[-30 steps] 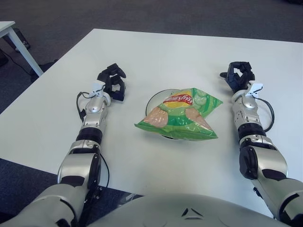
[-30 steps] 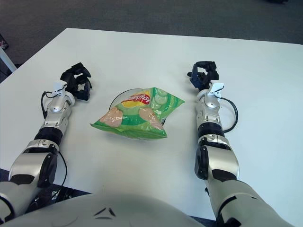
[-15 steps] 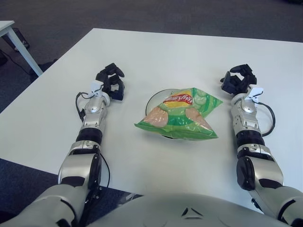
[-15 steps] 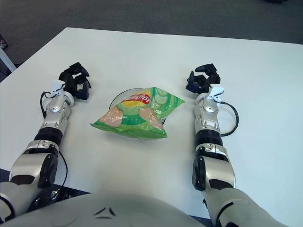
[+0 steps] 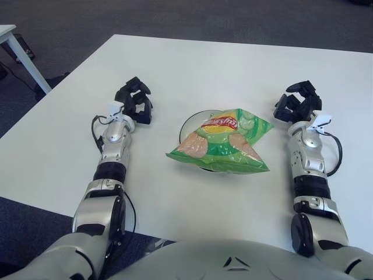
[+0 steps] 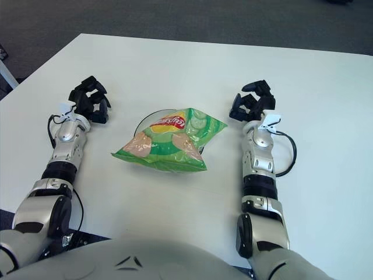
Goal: Put the snack into the plate.
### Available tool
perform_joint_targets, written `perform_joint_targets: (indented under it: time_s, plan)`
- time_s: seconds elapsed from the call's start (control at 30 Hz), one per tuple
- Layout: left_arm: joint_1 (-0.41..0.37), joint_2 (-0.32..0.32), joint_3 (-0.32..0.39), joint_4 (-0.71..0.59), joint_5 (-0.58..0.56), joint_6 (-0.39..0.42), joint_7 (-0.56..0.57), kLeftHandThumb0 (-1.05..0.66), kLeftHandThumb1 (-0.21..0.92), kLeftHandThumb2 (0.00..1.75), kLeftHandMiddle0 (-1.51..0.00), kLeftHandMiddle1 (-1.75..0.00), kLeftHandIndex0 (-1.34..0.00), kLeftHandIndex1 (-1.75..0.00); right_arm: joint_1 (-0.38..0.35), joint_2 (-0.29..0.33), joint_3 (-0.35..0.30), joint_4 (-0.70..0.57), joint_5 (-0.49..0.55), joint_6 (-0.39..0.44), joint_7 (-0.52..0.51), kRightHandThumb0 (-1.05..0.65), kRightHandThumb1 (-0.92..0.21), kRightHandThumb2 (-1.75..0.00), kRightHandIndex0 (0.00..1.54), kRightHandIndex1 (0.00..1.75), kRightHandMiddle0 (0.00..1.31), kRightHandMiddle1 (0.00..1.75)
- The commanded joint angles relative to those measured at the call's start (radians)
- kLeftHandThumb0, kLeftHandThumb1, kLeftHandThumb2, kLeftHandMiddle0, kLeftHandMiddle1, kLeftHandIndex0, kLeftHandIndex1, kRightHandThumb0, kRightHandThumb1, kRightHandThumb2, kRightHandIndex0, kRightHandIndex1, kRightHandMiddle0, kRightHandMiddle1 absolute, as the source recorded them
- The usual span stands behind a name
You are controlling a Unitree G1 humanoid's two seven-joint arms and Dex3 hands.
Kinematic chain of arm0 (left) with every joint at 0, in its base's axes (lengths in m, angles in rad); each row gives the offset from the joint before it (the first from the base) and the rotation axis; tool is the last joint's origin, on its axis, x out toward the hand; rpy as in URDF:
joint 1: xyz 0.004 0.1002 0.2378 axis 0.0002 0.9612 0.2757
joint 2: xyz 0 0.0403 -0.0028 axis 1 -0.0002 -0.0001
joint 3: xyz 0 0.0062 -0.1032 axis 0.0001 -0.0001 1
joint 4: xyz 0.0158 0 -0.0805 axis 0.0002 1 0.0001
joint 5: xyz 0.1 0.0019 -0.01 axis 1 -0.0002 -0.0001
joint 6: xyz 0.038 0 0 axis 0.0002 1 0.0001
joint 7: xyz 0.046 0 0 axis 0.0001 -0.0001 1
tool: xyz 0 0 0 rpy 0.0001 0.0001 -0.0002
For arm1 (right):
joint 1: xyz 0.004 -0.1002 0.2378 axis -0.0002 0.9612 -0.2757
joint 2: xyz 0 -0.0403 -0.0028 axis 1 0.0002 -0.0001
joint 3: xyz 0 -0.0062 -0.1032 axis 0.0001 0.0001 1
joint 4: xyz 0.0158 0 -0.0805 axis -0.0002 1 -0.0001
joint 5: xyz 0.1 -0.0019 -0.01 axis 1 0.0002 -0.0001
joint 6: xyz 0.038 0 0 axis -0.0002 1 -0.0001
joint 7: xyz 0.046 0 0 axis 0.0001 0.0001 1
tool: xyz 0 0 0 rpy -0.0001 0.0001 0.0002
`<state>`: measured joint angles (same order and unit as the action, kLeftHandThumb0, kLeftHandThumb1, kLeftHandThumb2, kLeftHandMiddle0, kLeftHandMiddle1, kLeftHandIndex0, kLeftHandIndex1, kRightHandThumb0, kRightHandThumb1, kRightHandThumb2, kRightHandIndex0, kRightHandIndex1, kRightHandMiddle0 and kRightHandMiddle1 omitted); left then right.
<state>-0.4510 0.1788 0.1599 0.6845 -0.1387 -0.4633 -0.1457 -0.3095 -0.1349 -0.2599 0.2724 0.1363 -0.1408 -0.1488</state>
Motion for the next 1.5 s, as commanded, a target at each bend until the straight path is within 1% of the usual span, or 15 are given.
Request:
perform_joint_targets:
  time_s: [0.0, 0.27, 0.5, 0.53, 0.6, 0.63, 0.73, 0.9, 1.13, 1.3, 1.47]
  plan:
    - [0.154, -0.031, -0.01, -0.021, 0.012, 0.042, 0.008, 0.0, -0.07, 1.75, -0.88, -1.74, -0.69, -1.75, 0.202, 0.056, 0.012, -0.045, -0.012, 0.041, -0.008, 0.0, -0.06, -1.62, 0.81, 1.73, 0.57, 1.75]
    - [0.194, -0.023, -0.004, -0.125, -0.003, 0.105, 0.001, 0.0, -0.07, 1.75, -0.88, -1.73, -0.69, -1.75, 0.25, 0.082, 0.036, -0.138, -0.028, 0.092, -0.035, 0.0, -0.01, -1.67, 0.84, 1.75, 0.61, 1.75]
    - [0.23, -0.015, -0.005, -0.21, -0.009, 0.163, -0.005, 0.0, -0.08, 1.75, -0.91, -1.7, -0.69, -1.75, 0.254, 0.104, 0.059, -0.182, -0.034, 0.133, -0.069, -0.01, 0.05, -1.74, 0.89, 1.75, 0.66, 1.75]
    - [0.234, -0.014, -0.007, -0.22, -0.008, 0.17, -0.006, -0.01, -0.08, 1.75, -0.91, -1.7, -0.69, -1.75, 0.252, 0.105, 0.059, -0.185, -0.032, 0.138, -0.071, -0.19, -0.06, -1.62, 1.04, 1.75, 0.66, 1.75]
    - [0.243, -0.014, -0.01, -0.24, -0.01, 0.187, -0.008, -0.01, -0.08, 1.75, -0.91, -1.7, -0.69, -1.75, 0.247, 0.106, 0.056, -0.184, -0.025, 0.139, -0.072, -0.34, -0.15, -1.5, 1.18, 1.75, 0.66, 1.75]
    - [0.246, -0.015, -0.011, -0.248, -0.01, 0.193, -0.009, -0.01, -0.08, 1.75, -0.92, -1.69, -0.69, -1.75, 0.246, 0.106, 0.055, -0.183, -0.022, 0.138, -0.072, -0.4, -0.19, -1.46, 1.24, 1.75, 0.66, 1.75]
    - [0.254, -0.014, -0.01, -0.268, -0.012, 0.209, -0.011, -0.01, -0.08, 1.75, -0.92, -1.69, -0.68, -1.75, 0.244, 0.108, 0.056, -0.187, -0.019, 0.136, -0.071, -0.47, -0.24, -1.41, 1.31, 1.75, 0.66, 1.75]
    - [0.26, -0.018, -0.012, -0.288, -0.012, 0.227, -0.009, -0.01, -0.08, 1.75, -0.92, -1.69, -0.68, -1.75, 0.238, 0.103, 0.053, -0.179, -0.015, 0.121, -0.059, -0.5, -0.26, -1.38, 1.33, 1.75, 0.66, 1.75]
    - [0.256, -0.032, -0.011, -0.302, -0.009, 0.245, 0.011, -0.01, -0.08, 1.75, -0.92, -1.69, -0.68, -1.75, 0.228, 0.102, 0.051, -0.156, -0.026, 0.074, -0.064, -0.49, -0.29, -1.35, 1.34, 1.75, 0.63, 1.75]
    - [0.265, -0.046, -0.015, -0.384, 0.001, 0.29, 0.05, -0.01, -0.08, 1.75, -0.92, -1.7, -0.68, -1.75, 0.22, 0.102, 0.054, -0.131, -0.042, 0.026, -0.074, -0.48, -0.31, -1.33, 1.33, 1.75, 0.62, 1.75]
    - [0.264, -0.051, -0.021, -0.397, 0.013, 0.313, 0.072, -0.01, -0.07, 1.75, -0.92, -1.7, -0.68, -1.75, 0.208, 0.097, 0.052, -0.104, -0.041, -0.004, -0.071, -0.48, -0.32, -1.32, 1.32, 1.75, 0.62, 1.75]
